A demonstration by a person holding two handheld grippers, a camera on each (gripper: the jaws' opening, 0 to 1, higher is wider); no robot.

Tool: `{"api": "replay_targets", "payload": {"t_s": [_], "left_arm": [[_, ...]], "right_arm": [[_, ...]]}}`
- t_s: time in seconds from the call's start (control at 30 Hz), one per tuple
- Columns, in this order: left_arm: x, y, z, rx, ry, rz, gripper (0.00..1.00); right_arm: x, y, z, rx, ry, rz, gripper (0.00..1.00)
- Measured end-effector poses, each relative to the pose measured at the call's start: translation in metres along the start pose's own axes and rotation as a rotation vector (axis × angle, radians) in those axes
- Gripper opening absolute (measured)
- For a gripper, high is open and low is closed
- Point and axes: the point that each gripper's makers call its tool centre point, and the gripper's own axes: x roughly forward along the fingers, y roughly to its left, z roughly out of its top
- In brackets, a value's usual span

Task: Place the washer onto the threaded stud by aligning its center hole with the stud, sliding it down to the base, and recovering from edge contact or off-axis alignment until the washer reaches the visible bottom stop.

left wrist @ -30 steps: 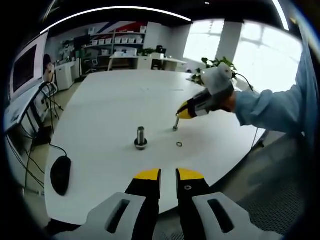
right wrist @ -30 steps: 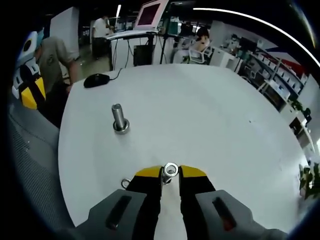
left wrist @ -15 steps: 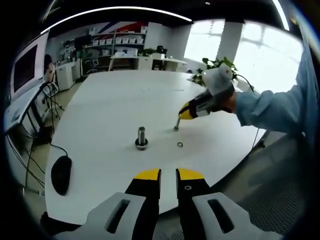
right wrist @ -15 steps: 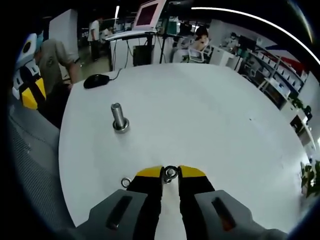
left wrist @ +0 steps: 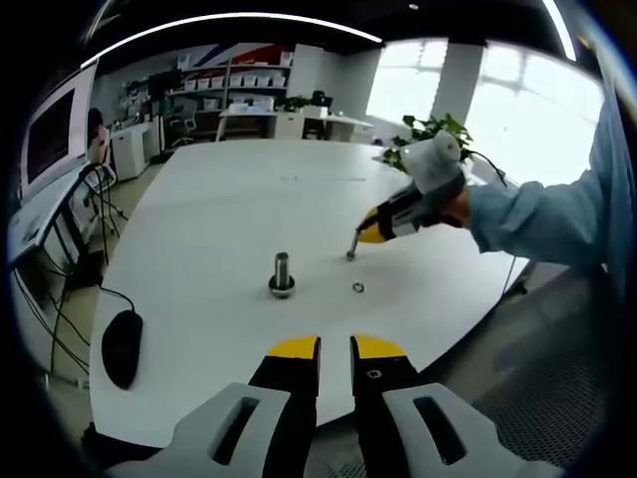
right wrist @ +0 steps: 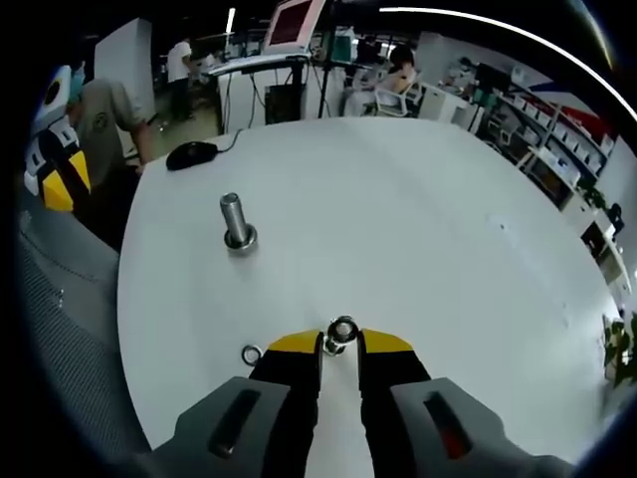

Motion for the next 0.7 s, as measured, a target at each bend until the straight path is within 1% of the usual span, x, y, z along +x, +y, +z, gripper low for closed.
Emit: {"api": "replay_targets", "payload": {"t_s": [0.17,0.37,0.5,0.7], "left_arm": [[0.0,0.0,0.0,0.0,0.0,0.0,0.1],[0.0,0.0,0.0,0.001,0.0,-0.001,0.1],[0.0,0.0,0.0,0.004,0.0,-0.002,0.1],[0.0,0.0,0.0,0.003,0.0,-0.002,0.1]], "right_arm": [[-0.002,-0.001,0.001,-0.002,-0.002,0.0,0.14],[-0.007,-0.001,0.01,-0.011,-0.024,-0.003,0.14],[-0.003,0.001,0.001,-0.011,0.008,0.001,0.14],[-0.004,0.002,0.0,-0.011,0.005,0.001,0.14]]}}
